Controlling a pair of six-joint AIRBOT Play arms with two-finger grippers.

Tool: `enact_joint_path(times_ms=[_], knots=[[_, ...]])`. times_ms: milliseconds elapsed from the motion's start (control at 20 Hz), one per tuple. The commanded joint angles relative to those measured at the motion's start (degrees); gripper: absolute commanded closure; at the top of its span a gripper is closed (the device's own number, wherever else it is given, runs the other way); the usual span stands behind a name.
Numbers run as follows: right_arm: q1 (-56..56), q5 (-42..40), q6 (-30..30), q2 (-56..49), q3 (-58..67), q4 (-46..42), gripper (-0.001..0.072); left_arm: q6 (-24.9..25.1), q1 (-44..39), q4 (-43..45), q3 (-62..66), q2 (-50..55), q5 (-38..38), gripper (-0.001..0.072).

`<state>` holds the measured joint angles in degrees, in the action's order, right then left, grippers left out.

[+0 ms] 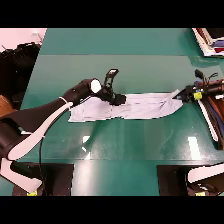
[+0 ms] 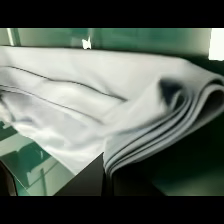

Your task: Fold the shirts.

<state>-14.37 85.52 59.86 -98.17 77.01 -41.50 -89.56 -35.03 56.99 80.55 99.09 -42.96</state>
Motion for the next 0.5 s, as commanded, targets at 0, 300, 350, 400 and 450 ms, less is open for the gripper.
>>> enact_joint_path(times_ms=[0,300,350,400,450], knots=[[2.6,1.1,0.9,7.1,3.0,7.9,0.0701,0.0,-0.9,-2.2,2.9,3.5,-0.1,0.0686],[11.8,0.0,5.2,16.3,11.6,8.9,0.0701,1.8,-0.9,-5.2,4.8,4.8,0.4,0.0686],[13.6,0.0,5.8,16.6,13.2,8.9,0.0701,2.0,-0.9,-5.2,4.8,4.8,0.4,0.0686],[15.3,0.0,6.3,16.6,14.6,8.9,0.0701,2.0,-0.9,-5.3,4.8,4.8,0.4,0.0686],[17.1,-0.2,6.9,16.6,15.7,8.9,0.0701,2.0,-0.9,-5.3,4.8,4.8,0.4,0.0686]])
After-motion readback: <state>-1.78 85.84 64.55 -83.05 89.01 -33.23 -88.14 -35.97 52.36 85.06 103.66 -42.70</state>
